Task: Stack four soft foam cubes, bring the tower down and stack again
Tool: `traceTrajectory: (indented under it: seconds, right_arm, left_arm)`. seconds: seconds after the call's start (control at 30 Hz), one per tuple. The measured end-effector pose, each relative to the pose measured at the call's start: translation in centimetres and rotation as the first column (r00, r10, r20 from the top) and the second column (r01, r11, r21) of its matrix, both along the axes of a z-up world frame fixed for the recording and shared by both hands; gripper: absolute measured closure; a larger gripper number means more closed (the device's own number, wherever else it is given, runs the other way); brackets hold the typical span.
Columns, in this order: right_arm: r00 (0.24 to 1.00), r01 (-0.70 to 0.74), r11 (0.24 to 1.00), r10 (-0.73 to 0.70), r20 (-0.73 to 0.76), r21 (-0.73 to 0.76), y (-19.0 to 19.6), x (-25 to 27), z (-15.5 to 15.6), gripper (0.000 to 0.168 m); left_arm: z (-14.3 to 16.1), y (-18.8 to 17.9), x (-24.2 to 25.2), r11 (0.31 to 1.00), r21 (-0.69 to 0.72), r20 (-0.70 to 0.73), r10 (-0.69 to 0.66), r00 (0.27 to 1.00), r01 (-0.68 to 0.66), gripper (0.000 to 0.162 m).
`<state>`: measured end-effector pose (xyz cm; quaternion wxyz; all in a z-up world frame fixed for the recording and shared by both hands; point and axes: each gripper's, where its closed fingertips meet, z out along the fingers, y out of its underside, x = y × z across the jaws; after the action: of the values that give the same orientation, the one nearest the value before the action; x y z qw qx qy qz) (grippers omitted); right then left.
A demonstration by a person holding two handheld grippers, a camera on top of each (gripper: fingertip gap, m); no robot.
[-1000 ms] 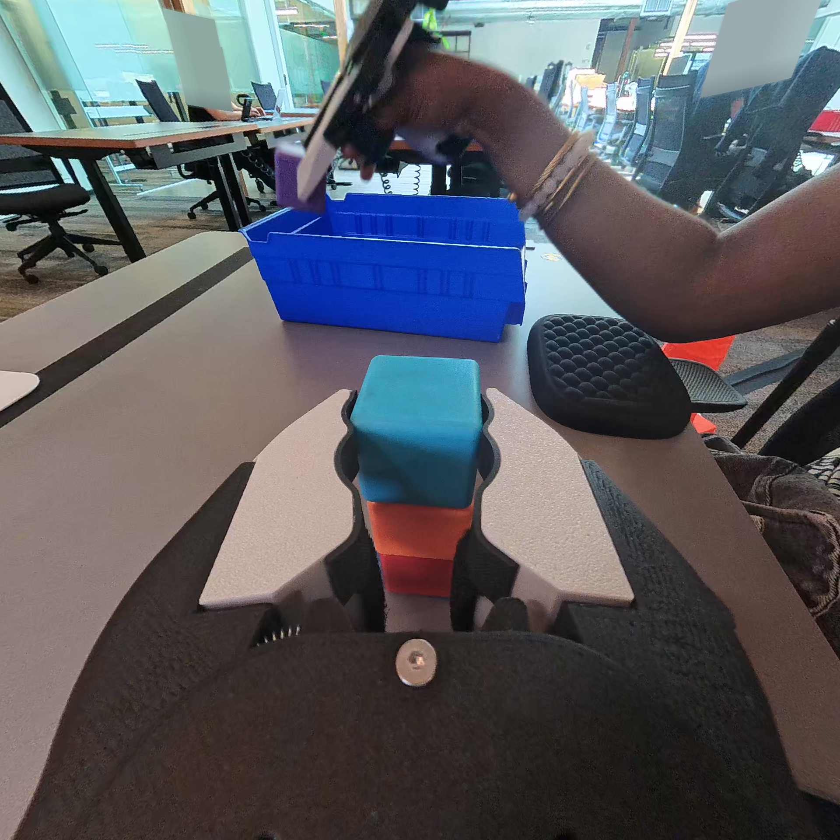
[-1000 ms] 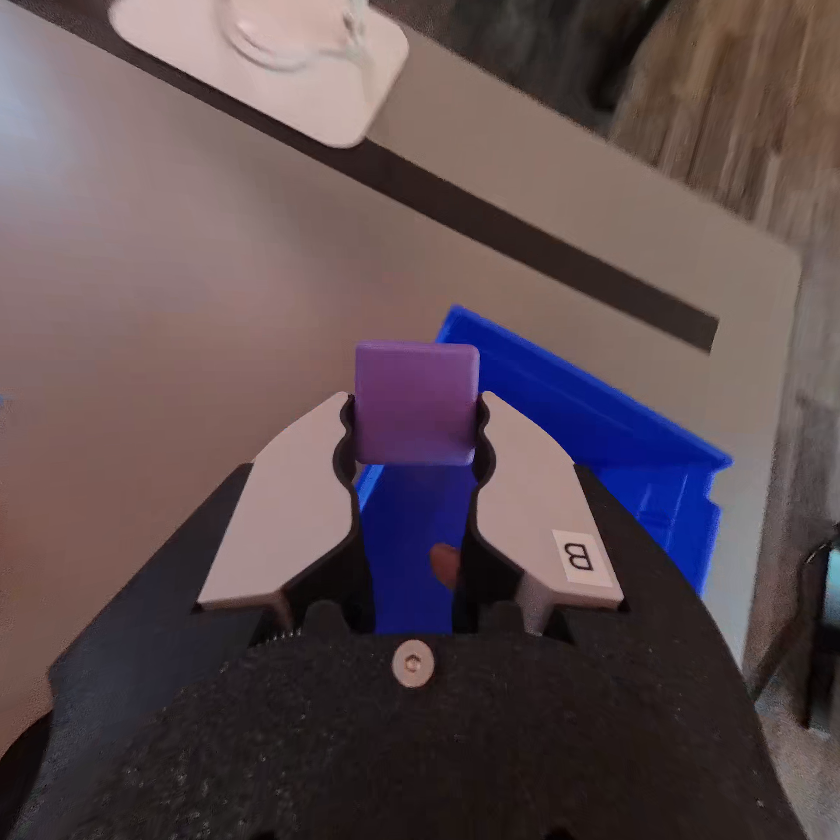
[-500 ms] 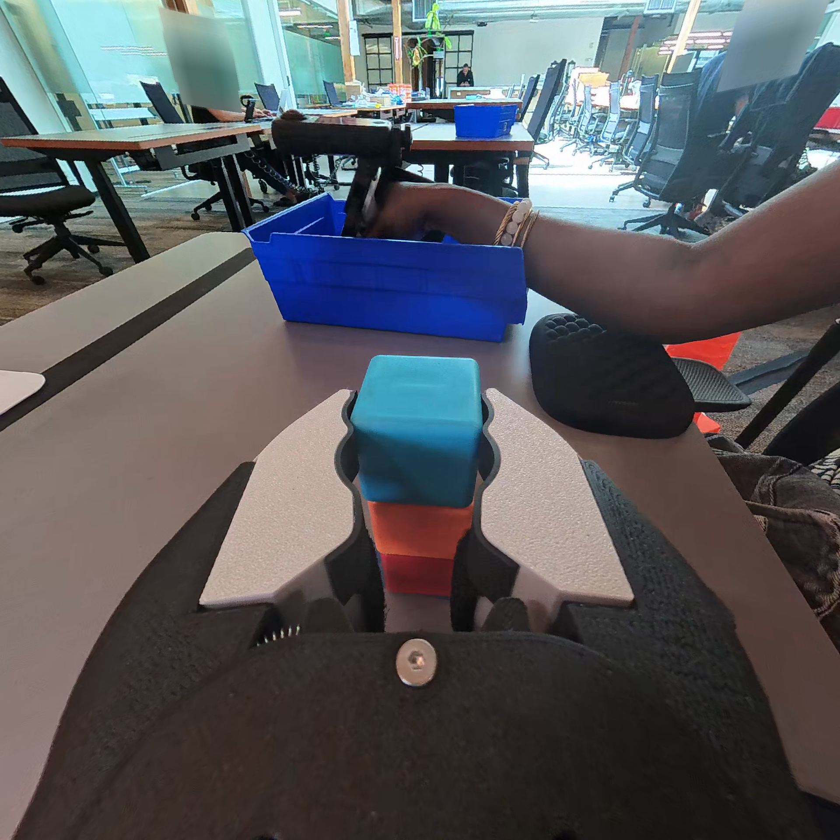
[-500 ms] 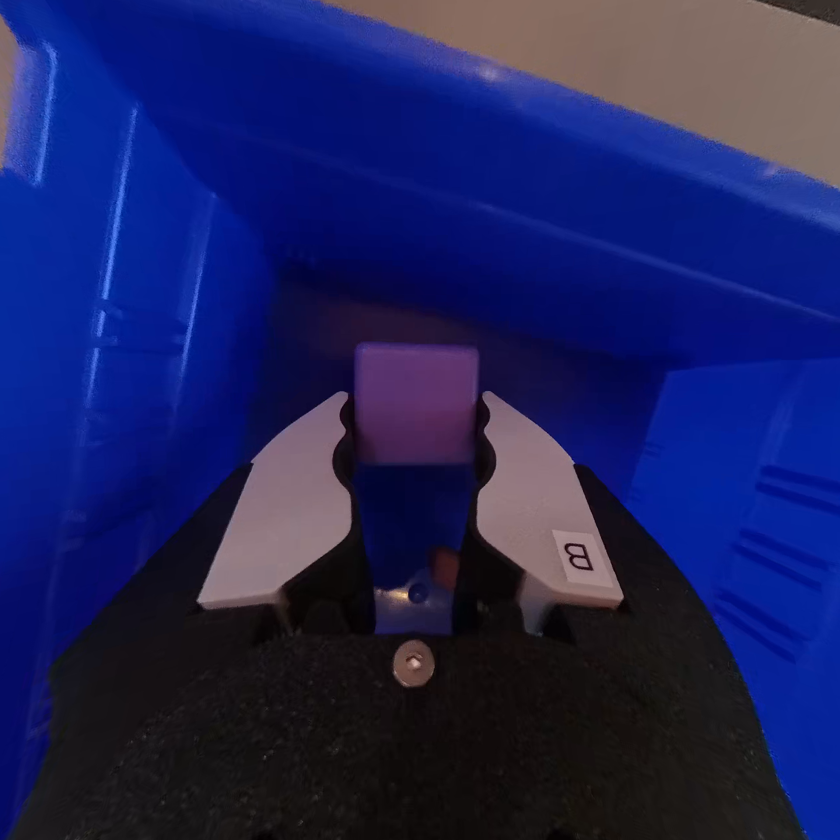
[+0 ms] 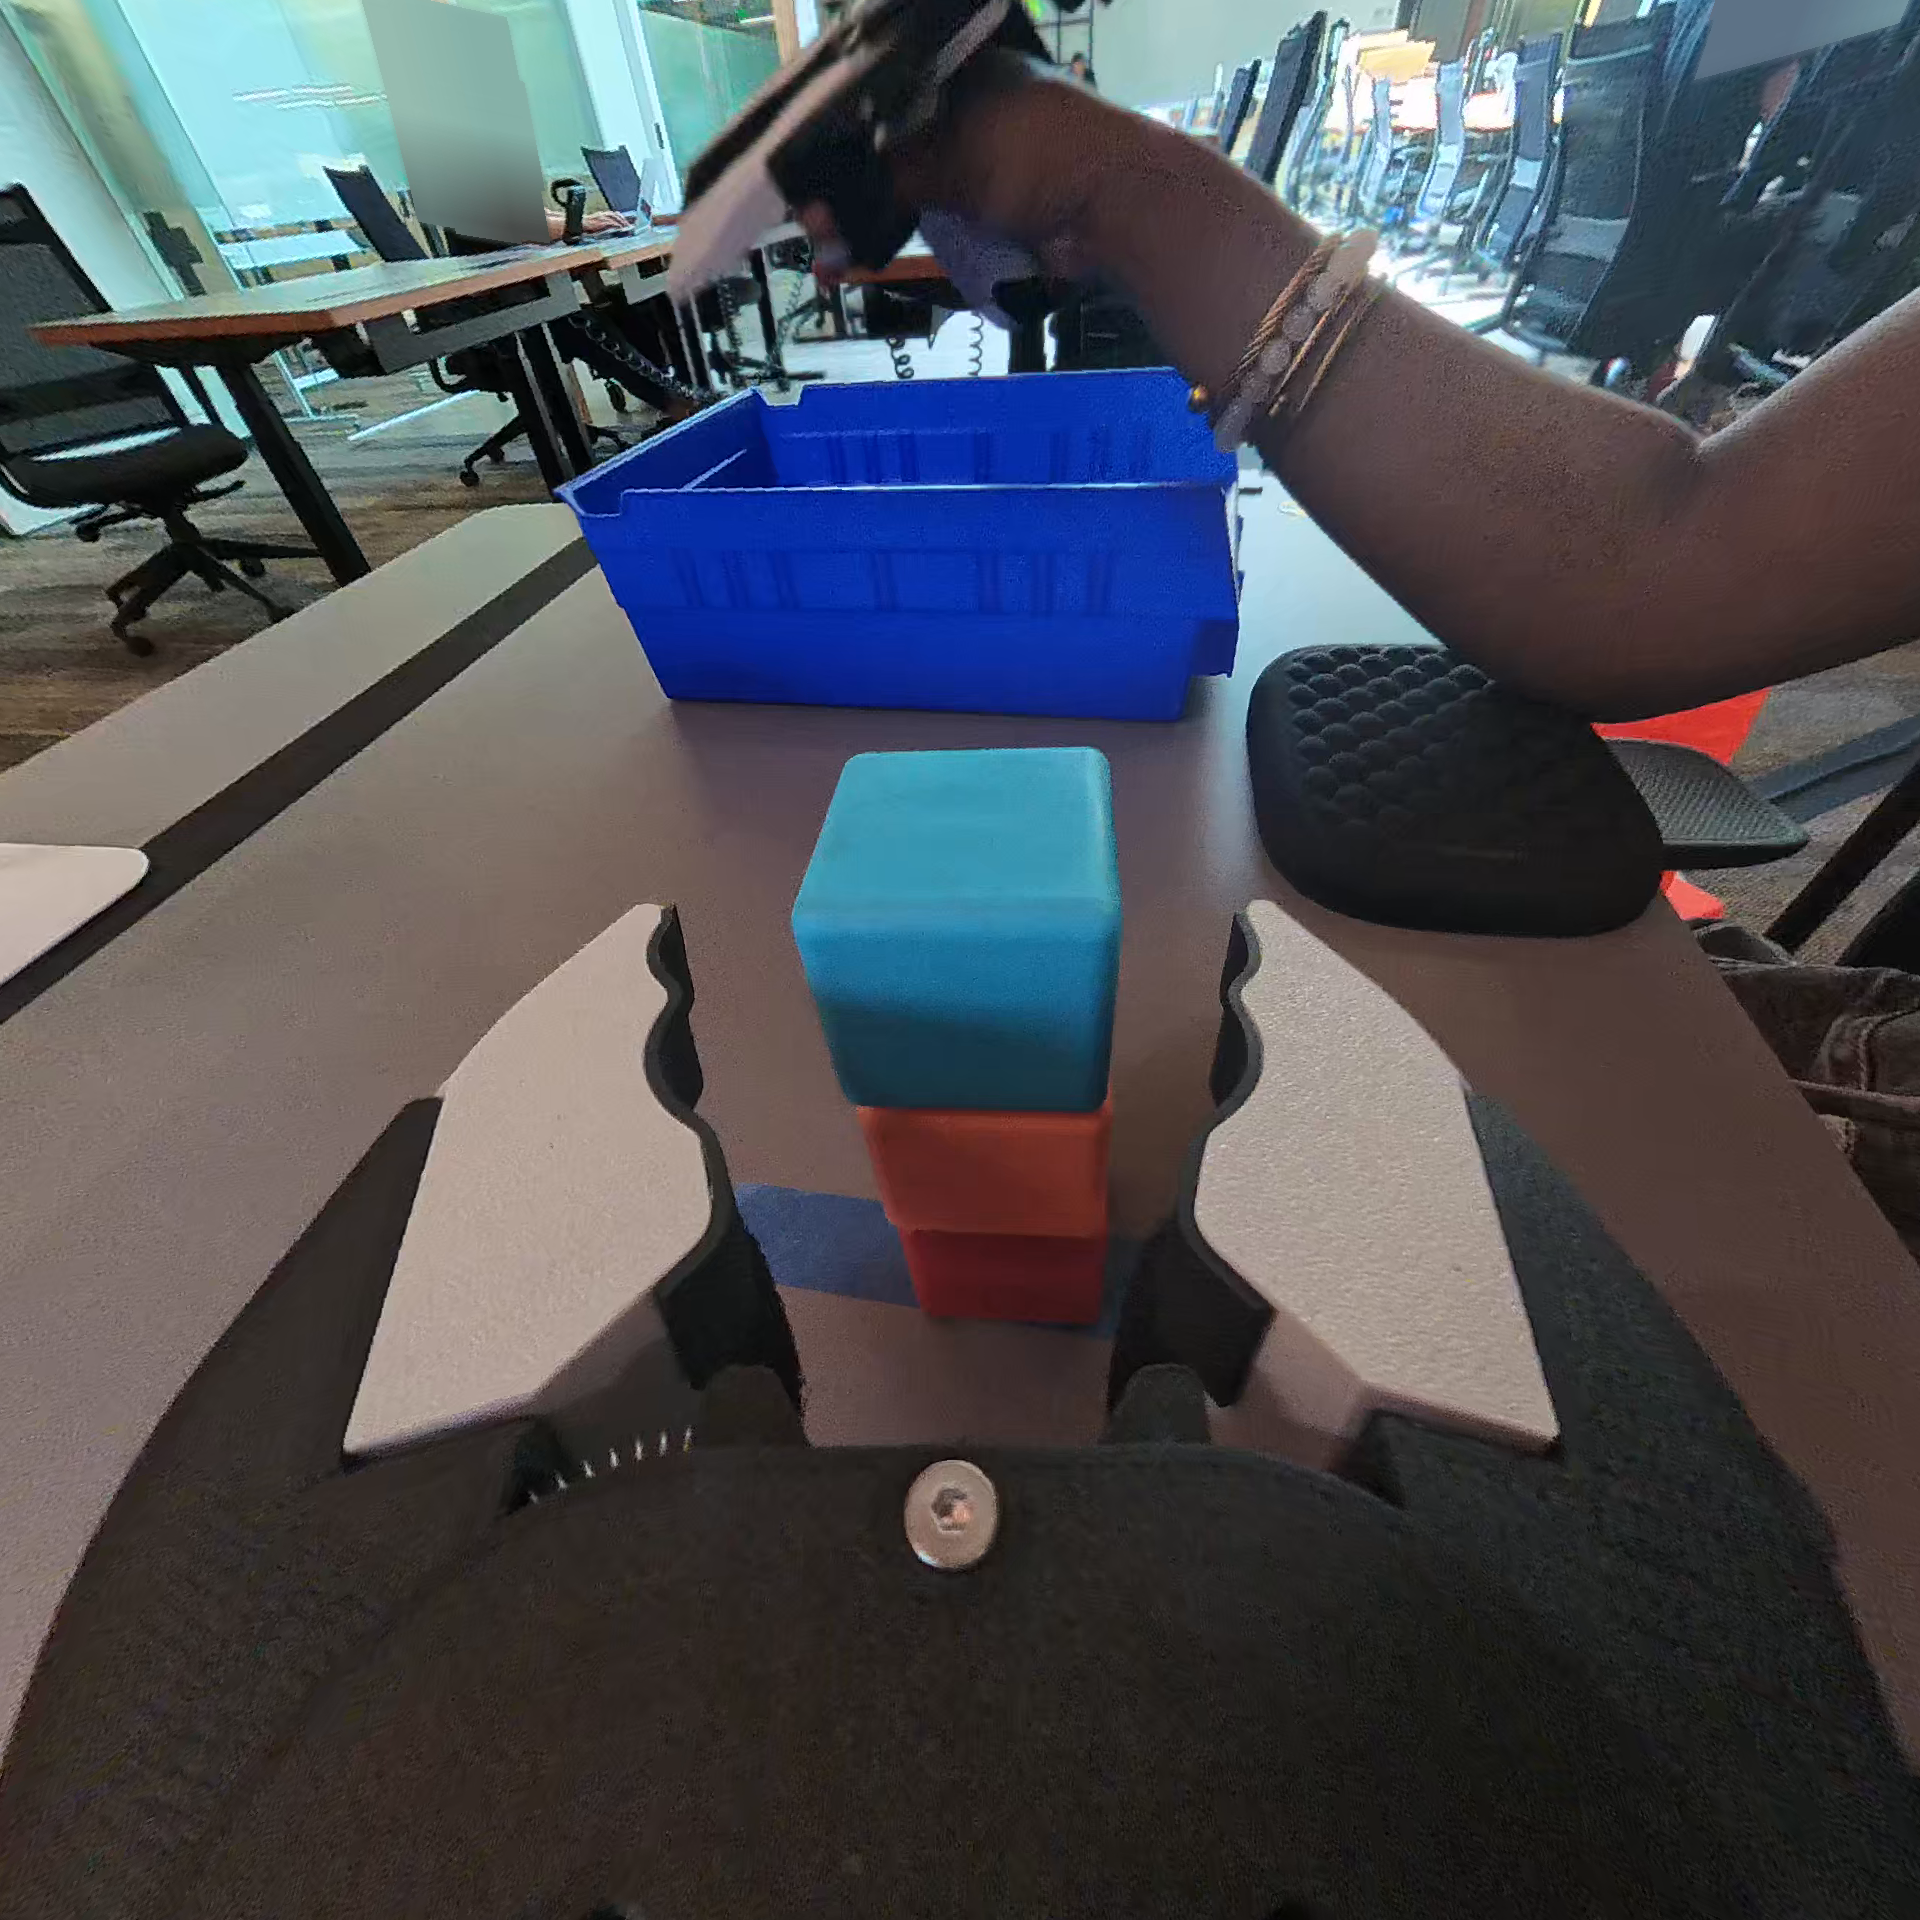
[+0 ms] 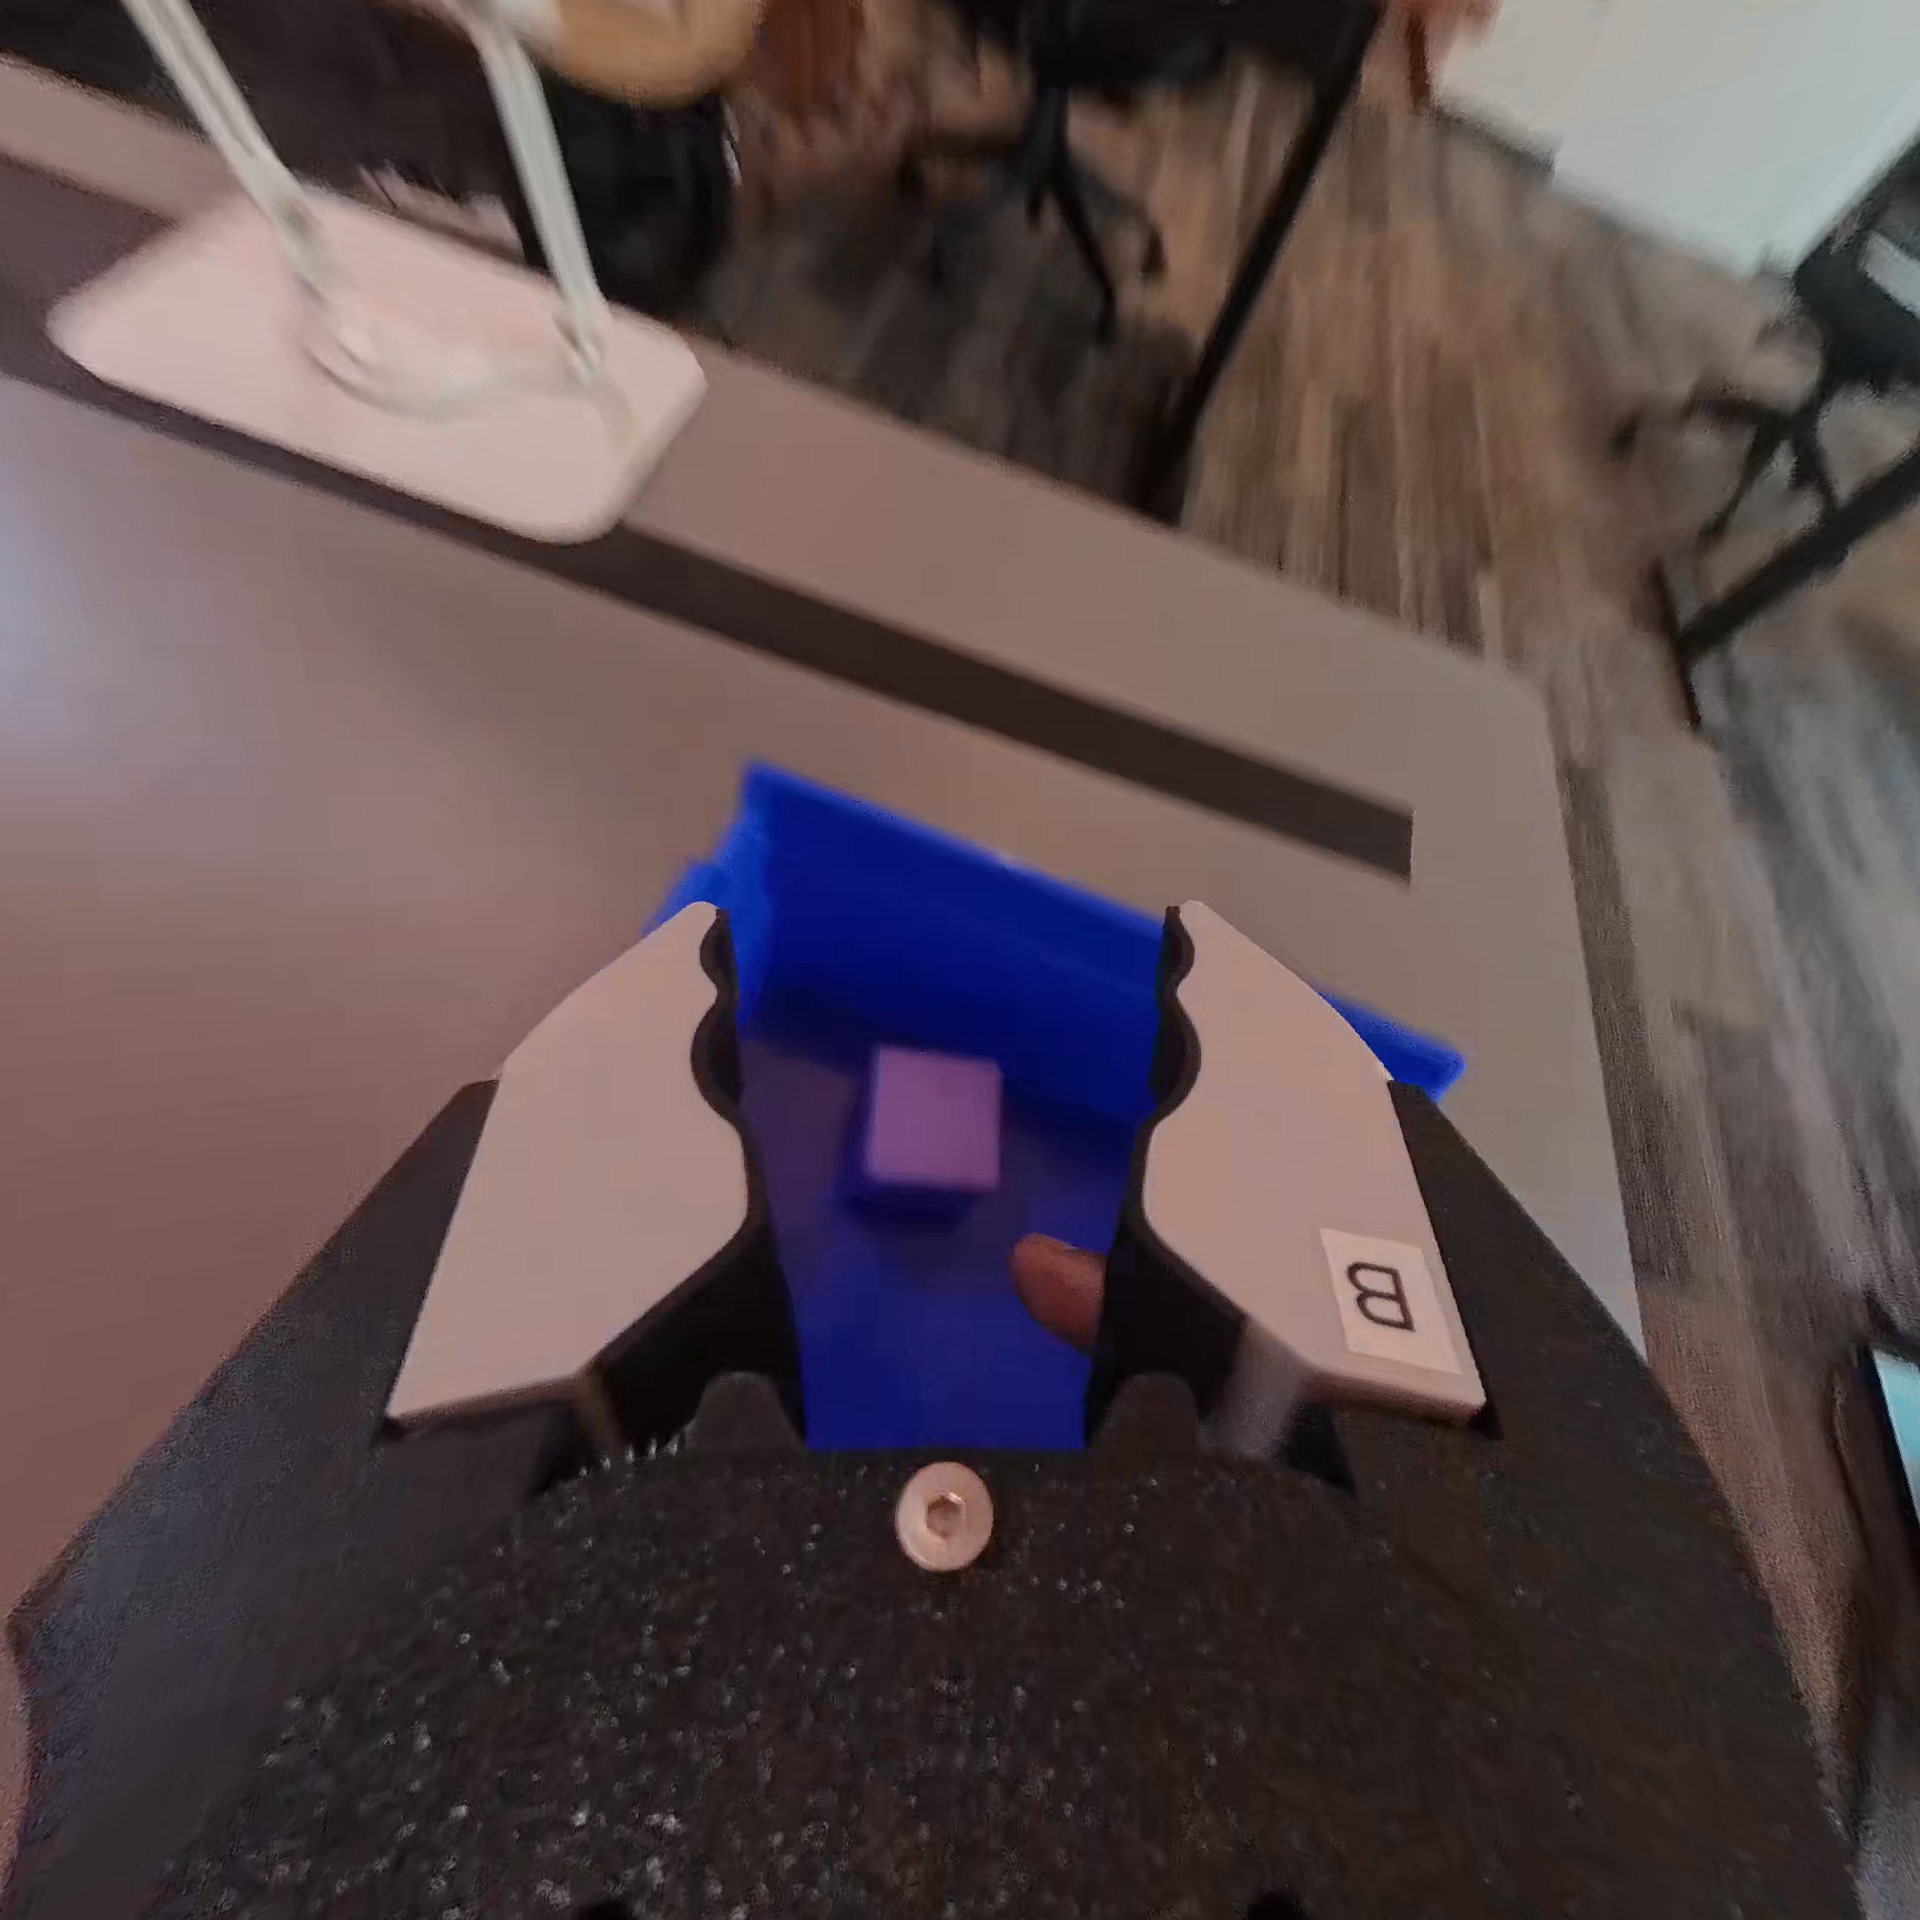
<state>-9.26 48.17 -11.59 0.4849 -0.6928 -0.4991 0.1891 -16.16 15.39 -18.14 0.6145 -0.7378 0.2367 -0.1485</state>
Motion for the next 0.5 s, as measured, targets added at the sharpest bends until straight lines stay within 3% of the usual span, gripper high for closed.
traceTrajectory:
  seconds: [0.1, 0.17, 0.2, 0.3, 0.43, 0.5]
  right_arm:
    - [0.946, -0.274, 0.961, 0.277, -0.167, 0.043, -6.8, -2.5, 5.7, 0.091]
    - [0.829, -0.531, 0.847, 0.524, -0.197, 0.020, -13.8, -4.2, 7.6, 0.089]
    - [0.741, -0.659, 0.752, 0.647, -0.179, -0.005, -17.7, -4.8, 7.8, 0.087]
    - [0.447, -0.891, 0.438, 0.893, -0.055, -0.121, -27.6, -5.2, 5.6, 0.088]
    - [0.262, -0.927, 0.297, 0.950, 0.170, -0.228, -33.4, -6.7, -0.1, 0.095]
    - [0.215, -0.922, 0.278, 0.947, 0.239, -0.271, -34.5, -7.4, -2.4, 0.098]
  left_arm:
    - [-0.6, -0.1, -0.7, 1.000, -0.022, 0.013, 0.006, 1.000, -0.006, 0.069]
    - [-1.2, -0.3, -0.7, 0.998, -0.055, 0.011, -0.015, 1.000, 0.016, 0.072]
    - [-1.4, -0.4, -0.5, 0.997, -0.066, 0.016, -0.033, 0.999, 0.034, 0.073]
    - [-1.8, -0.6, 0.3, 0.993, -0.085, 0.017, -0.081, 0.997, 0.082, 0.075]
    - [-2.8, -0.5, 0.4, 0.993, -0.093, -0.047, -0.079, 0.996, 0.075, 0.083]
    - [-3.3, -0.5, 0.6, 0.989, -0.120, -0.045, -0.090, 0.995, 0.084, 0.086]
